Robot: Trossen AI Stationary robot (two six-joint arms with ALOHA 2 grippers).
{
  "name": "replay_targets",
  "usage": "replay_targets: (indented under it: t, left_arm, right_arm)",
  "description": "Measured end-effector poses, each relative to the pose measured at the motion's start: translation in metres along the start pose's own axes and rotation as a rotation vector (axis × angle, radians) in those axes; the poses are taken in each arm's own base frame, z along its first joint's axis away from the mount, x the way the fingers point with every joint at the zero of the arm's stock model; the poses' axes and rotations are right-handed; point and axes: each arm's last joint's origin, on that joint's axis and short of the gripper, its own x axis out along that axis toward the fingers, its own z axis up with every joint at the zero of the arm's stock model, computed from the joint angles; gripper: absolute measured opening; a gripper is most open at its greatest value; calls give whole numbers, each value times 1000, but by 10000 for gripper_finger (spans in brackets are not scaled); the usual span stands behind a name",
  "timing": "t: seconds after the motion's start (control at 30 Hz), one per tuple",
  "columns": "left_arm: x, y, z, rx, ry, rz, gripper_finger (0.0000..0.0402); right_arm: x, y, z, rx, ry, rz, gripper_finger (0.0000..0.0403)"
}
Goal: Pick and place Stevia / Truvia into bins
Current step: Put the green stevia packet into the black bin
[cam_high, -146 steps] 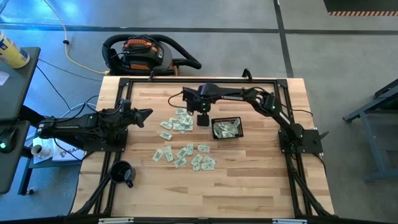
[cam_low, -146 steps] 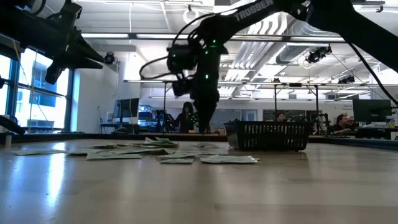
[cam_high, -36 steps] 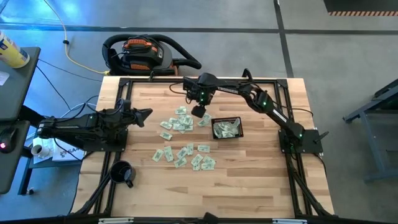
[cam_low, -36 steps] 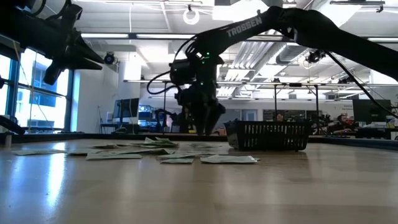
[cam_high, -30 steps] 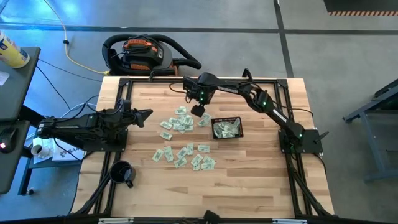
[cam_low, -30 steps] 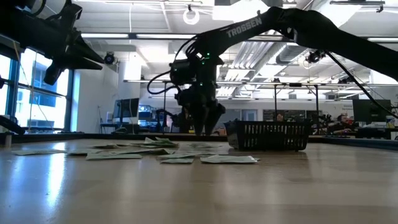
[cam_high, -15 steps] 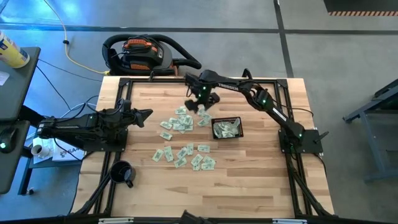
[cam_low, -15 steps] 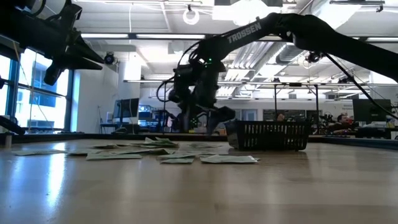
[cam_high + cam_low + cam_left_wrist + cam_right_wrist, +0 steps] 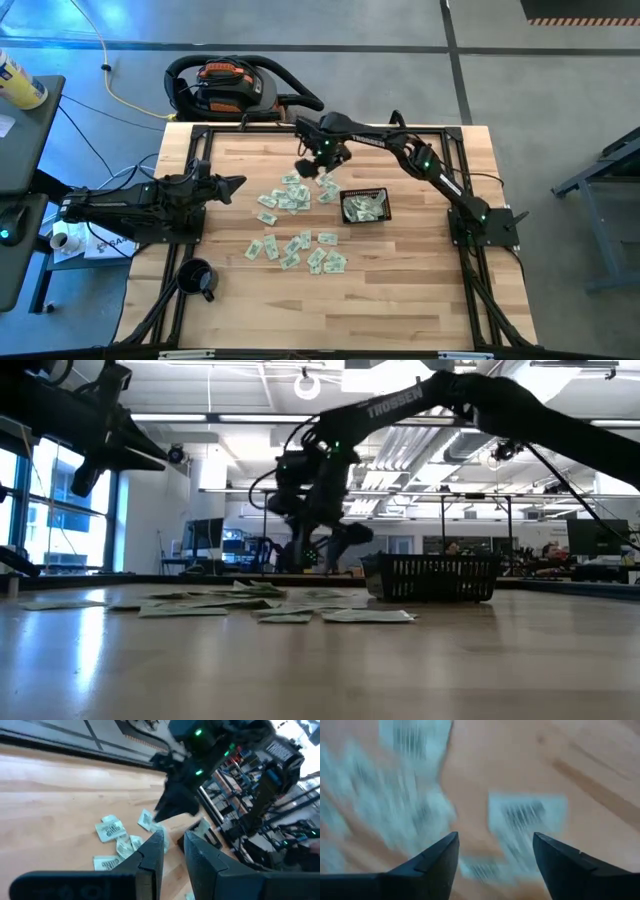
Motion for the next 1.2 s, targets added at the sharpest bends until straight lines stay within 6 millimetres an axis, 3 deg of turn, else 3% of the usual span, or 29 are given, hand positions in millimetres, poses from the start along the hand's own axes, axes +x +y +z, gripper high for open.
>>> replay_targets:
  t: [0.13, 0.23, 0.33, 0.4, 0.47, 0.57, 0.67, 0.8, 0.97, 1.2]
  left_arm:
    - [0, -1, -1, 1, 25, -19, 111]
    - [0, -1, -1, 2, 37, -28, 111]
    - [0, -1, -1, 4, 39, -29, 111]
    - [0, -1, -1, 3, 39, -30, 111]
    - [0, -1, -1, 2, 39, -29, 111]
    - [0, -1, -1, 1, 39, -30, 111]
    - [0, -1, -1, 1, 28, -21, 111]
    - [0, 0, -1, 1, 19, -15, 111]
    - [0, -1, 0, -5, 16, -24, 111]
    - [0, -2, 0, -22, 16, -30, 111]
  right_arm:
    - [-24, -5, -19, -419, 42, -261, 233]
    - [-31, -15, -17, -668, 49, -521, 234]
    - [-32, -22, -8, -814, 50, -544, 240]
    - [-29, -25, -5, -803, 53, -485, 243]
    - [-22, -25, -4, -688, 52, -428, 245]
    - [-20, -24, -5, -359, 35, -297, 244]
    - [-20, -17, -2, -46, -1, -115, 243]
    - [-19, -4, 11, 232, -134, 16, 245]
    - [-20, 0, 18, 401, -279, 13, 245]
    - [-13, 12, 1, 762, -283, -52, 246]
